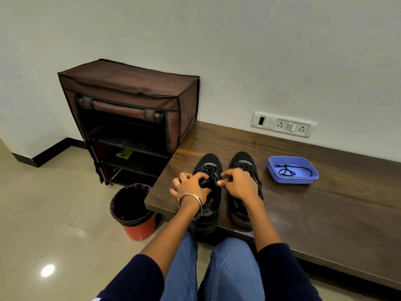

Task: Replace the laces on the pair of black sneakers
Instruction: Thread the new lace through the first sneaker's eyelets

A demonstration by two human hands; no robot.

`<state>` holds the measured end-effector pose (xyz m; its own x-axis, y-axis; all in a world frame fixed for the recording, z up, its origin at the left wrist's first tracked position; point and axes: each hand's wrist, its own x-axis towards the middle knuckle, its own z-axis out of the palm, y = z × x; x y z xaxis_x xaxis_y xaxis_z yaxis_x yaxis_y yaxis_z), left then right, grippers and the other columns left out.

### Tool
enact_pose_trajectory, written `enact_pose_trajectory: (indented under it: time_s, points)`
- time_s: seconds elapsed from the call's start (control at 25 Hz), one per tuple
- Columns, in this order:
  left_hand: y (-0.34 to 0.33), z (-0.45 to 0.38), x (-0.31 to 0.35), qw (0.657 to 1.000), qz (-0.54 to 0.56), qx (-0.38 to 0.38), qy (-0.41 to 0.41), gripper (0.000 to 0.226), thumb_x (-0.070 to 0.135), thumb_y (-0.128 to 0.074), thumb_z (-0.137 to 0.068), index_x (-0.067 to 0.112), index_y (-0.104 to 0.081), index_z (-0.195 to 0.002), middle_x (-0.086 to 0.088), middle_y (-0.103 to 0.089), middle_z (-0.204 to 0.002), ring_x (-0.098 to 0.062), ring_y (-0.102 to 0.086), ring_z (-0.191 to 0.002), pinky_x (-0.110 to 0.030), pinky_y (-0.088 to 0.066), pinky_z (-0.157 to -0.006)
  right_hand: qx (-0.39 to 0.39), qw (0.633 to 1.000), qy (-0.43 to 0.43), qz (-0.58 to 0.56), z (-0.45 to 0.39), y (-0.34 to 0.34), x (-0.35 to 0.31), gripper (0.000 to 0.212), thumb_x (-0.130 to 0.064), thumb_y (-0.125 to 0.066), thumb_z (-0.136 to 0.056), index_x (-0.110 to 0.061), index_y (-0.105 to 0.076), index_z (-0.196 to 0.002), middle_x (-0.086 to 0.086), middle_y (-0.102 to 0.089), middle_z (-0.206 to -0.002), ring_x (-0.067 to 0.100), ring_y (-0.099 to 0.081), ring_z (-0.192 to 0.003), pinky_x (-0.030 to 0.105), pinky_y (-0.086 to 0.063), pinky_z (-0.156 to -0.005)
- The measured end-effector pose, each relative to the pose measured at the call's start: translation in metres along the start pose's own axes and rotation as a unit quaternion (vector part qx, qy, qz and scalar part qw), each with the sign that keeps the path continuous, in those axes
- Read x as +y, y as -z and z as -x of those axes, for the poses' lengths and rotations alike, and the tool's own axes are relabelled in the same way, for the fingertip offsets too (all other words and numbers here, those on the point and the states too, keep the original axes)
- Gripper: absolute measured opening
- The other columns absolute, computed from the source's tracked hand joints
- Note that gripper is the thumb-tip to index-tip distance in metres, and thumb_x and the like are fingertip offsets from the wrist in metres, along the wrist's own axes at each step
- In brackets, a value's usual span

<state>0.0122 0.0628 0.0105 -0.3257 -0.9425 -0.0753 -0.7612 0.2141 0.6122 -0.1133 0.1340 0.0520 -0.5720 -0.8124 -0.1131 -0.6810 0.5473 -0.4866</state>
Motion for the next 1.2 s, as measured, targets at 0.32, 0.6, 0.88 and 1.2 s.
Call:
enact_pose_trajectory:
  time_s: [0.32,0.6,0.88,1.2]
  points:
    - [-0.005,-0.008,-0.014,1.0,0.011,0.023,0.017,0.036,0.036,-0.074,-0.076,0.055,-0.058,-0.102,0.007,-0.037,-0.129,-0.024,-0.026,-0.128,-0.052,-0.018,-0.106,0.192,0.824,0.074,-0.529,0.006,0.022,-0.01,0.017,-0.005,-0.06,-0.091,-0.014,-0.071,-0.082,0.004,-0.073,-0.099,0.01,-0.062,-0.084,0.023,-0.046,-0.07]
    - [-0.008,-0.013,-0.013,0.999,0.021,0.026,-0.02,0.062,0.017,-0.072,-0.077,0.041,-0.04,-0.125,0.009,-0.057,-0.122,-0.018,-0.051,-0.117,-0.051,-0.024,-0.103,0.096,0.855,0.023,-0.508,0.004,0.01,-0.015,0.022,-0.031,-0.064,-0.093,-0.012,-0.055,-0.085,0.008,-0.059,-0.061,0.012,-0.044,-0.043,0.026,-0.035,-0.043]
    - [-0.01,-0.014,-0.016,0.998,-0.021,0.032,-0.057,0.032,0.027,-0.064,-0.088,0.027,-0.053,-0.118,-0.001,-0.054,-0.123,-0.026,-0.055,-0.111,-0.04,-0.044,-0.089,0.006,0.996,-0.026,-0.085,-0.005,-0.023,-0.003,0.018,-0.023,-0.077,-0.081,-0.016,-0.066,-0.094,0.007,-0.067,-0.098,0.026,-0.063,-0.098,0.041,-0.052,-0.087]
    - [-0.011,-0.014,-0.019,0.998,0.014,0.041,-0.042,0.036,0.042,-0.066,-0.085,0.023,-0.06,-0.115,-0.003,-0.055,-0.117,-0.027,-0.053,-0.108,-0.038,-0.045,-0.086,0.121,0.983,-0.001,-0.135,0.004,-0.007,-0.006,0.012,-0.014,-0.068,-0.09,-0.01,-0.076,-0.097,0.009,-0.073,-0.093,0.024,-0.065,-0.095,0.033,-0.051,-0.084]
